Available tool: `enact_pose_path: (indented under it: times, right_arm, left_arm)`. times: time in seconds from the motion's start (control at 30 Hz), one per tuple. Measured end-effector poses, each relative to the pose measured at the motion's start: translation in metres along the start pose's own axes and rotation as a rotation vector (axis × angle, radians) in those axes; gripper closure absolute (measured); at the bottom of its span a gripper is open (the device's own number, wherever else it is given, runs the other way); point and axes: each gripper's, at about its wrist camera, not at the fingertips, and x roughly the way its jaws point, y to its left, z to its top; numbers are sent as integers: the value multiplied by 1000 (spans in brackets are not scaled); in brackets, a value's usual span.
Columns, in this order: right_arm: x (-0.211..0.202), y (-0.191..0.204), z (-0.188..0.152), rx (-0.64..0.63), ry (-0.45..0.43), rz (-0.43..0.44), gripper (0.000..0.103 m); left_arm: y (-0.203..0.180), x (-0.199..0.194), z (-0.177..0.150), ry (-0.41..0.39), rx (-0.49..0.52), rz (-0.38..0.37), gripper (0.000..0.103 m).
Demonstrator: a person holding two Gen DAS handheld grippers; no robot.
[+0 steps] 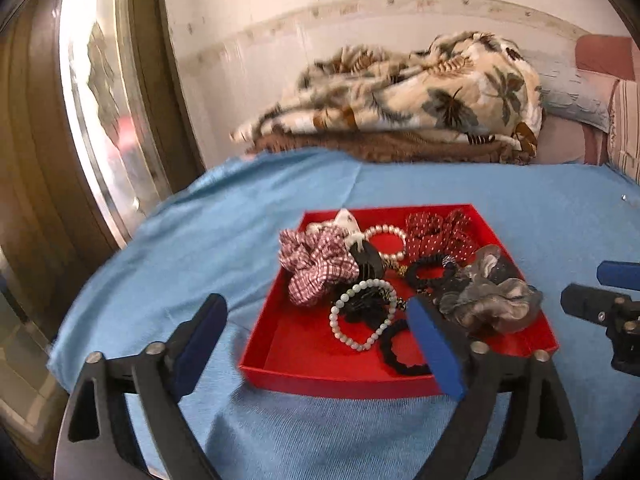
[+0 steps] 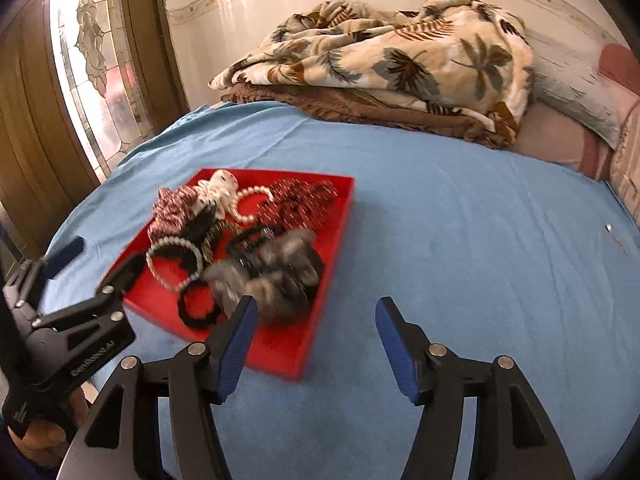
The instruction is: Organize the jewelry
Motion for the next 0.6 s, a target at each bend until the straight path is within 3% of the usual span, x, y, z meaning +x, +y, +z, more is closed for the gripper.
enact_pose_path:
  times: [0.17,0.4,0.6]
  right_arm:
    - [-7,-7,-17,10,8,-4,36]
    - [-23,-11,-31,7,-8,-2,35]
    - [-45,-9,-40,-2,-64,-19,31]
  left_arm:
    - [-9,-45,0,-112,21,61,11]
    - [5,-101,8,-211,-101,50,0]
    - [11,-119,15,-171,-166,19,0]
